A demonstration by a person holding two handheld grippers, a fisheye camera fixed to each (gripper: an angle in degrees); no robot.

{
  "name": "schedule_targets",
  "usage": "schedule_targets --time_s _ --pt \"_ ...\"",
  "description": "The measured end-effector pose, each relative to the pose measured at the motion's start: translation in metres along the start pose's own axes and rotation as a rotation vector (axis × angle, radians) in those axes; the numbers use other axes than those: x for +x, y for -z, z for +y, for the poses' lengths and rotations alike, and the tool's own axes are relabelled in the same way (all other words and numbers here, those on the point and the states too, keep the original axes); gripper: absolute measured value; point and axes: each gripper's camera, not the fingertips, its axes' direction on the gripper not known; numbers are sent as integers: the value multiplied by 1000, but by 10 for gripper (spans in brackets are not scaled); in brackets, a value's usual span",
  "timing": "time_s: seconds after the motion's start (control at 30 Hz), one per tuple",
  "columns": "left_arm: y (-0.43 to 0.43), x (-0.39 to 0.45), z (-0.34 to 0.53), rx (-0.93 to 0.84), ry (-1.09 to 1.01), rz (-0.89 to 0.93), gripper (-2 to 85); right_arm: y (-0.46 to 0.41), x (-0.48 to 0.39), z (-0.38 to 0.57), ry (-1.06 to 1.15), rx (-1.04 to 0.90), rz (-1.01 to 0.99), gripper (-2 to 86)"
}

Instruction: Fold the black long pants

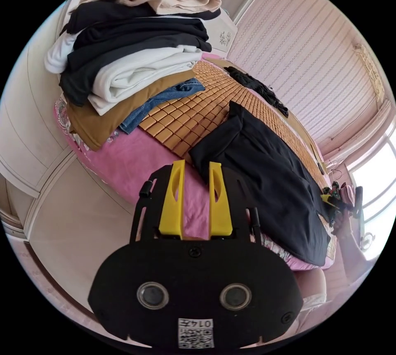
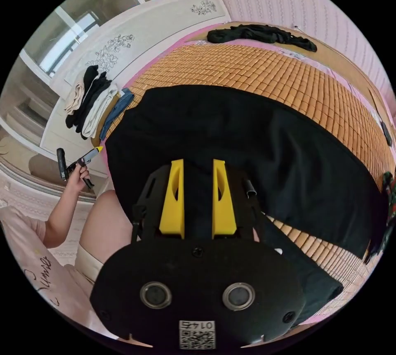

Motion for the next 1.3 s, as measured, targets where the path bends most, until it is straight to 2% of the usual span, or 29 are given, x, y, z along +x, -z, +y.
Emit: schedule_targets --time_s 0.13,0.2,0.4,0.47,0.63,0.77,0.87,1.0,1.1,1.23,1.3 --pt "15 -3 2 12 -7 -13 97 68 76 113 -289 11 168 112" --pt "17 -3 -1 22 -7 -28 112 105 112 192 -501 -3 274 117" --pt "-15 4 -21 -76 13 -1 132 163 167 355 -1068 182 306 131" --pt "-29 3 -26 -128 30 -15 134 165 177 383 -1148 227 254 140" --pt "-36 10 -34 -179 -28 -53 135 162 190 417 -1174 264 165 158" --pt "-35 16 -41 -229 -90 -47 138 161 193 433 -1170 320 89 136" --pt "-35 22 -44 -233 -82 -59 138 162 191 436 -1158 328 120 96" --pt "-36 38 -35 -197 -157 -178 102 160 192 431 -1127 261 169 45" --pt "-30 40 -39 -215 -128 -99 29 169 185 430 -1088 245 213 19" --pt "-21 51 -45 -221 -191 -115 11 190 172 424 -1004 267 249 4" --pt "-10 58 -51 -202 -207 -71 5 213 162 409 -926 345 317 -2"
